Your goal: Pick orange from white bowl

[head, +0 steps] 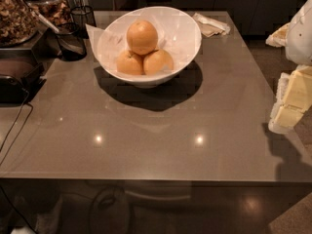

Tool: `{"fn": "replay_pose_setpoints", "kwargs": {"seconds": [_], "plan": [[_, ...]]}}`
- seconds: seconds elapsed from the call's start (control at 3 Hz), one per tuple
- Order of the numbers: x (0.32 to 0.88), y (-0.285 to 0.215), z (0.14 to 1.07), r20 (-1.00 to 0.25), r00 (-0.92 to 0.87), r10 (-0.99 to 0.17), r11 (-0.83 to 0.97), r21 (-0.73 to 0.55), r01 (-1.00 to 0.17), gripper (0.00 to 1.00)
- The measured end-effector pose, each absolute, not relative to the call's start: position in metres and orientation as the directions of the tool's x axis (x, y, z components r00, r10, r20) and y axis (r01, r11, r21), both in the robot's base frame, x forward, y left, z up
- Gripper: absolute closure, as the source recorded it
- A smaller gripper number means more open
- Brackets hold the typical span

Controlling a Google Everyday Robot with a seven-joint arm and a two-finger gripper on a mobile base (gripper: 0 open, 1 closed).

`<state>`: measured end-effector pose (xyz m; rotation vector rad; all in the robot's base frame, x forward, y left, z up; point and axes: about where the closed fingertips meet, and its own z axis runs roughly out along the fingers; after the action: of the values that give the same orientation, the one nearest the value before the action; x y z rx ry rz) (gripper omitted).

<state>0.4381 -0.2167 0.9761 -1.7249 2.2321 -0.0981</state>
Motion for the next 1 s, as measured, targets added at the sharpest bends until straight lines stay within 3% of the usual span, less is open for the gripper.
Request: {"fn": "replay_pose_setpoints", "kwargs": {"seconds": [0.67, 1.0], "plan": [[0.444, -0.211, 0.980, -0.252, -0.248, -0.935, 0.308, -0.237, -0.921, 0.00], [0.470, -0.197, 0.981, -0.321, -0.326, -0.889, 0.388, -0.152, -0.909, 0.00]]}}
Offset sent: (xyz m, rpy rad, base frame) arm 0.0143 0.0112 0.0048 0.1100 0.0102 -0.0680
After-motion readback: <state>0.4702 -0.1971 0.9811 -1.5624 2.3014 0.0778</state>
